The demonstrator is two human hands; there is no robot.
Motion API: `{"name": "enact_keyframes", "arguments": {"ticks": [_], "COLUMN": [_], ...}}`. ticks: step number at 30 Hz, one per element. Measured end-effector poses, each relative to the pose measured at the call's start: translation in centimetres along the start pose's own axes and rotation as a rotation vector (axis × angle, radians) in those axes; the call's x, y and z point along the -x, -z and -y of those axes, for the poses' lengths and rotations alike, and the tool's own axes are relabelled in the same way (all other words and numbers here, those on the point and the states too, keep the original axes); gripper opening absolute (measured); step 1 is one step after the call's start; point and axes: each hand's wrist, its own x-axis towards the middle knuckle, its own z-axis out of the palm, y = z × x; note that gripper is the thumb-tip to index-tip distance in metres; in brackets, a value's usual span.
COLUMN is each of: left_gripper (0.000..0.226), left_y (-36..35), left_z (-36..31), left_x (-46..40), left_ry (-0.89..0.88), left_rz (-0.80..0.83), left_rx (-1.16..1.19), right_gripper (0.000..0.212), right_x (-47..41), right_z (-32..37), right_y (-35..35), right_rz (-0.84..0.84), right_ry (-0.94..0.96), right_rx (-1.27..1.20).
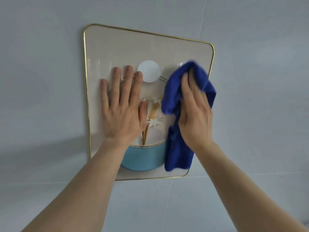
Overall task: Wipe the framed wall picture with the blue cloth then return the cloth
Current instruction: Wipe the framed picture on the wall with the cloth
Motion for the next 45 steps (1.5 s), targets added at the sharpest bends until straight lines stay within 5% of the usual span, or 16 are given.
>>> {"name": "enact_keyframes", "arguments": {"ticks": [4,9,24,29,40,45], "left_gripper": [0.066,0.066,0.065,0.064,0.066,0.058], "left_y": [0.2,-0.1,0.3,0.5,4.3,7.5], "left_z": [-0.1,0.0,-0.2,-0.2,-1.2,-1.4], "left_x": [0.0,0.2,0.0,-0.1,-0.2,3.4], "left_ry": [-0.001,0.005,-0.004,-0.011,0.005,-0.013], "left_rz": [0.0,-0.001,0.019,0.03,0.223,0.327], "left_rx": [0.006,0.008,0.002,-0.003,0.065,0.162], "right_gripper": [0.054,0.062,0.049,0.072,0.081,0.023], "right_x": [-6.1,-2.5,10.1,12.3,12.0,11.5], "right_z": [0.5,1.5,0.5,0.4,2.0,3.5], "right_y": [-1.7,-4.2,-4.2,-2.5,2.9,5.0], "right_rz": [-0.055,-0.004,0.201,0.249,0.547,0.752], "right_ry": [0.032,-0.039,0.027,0.044,-0.014,-0.262], "right_rx": [0.099,0.319,0.146,0.148,0.194,0.246]}}
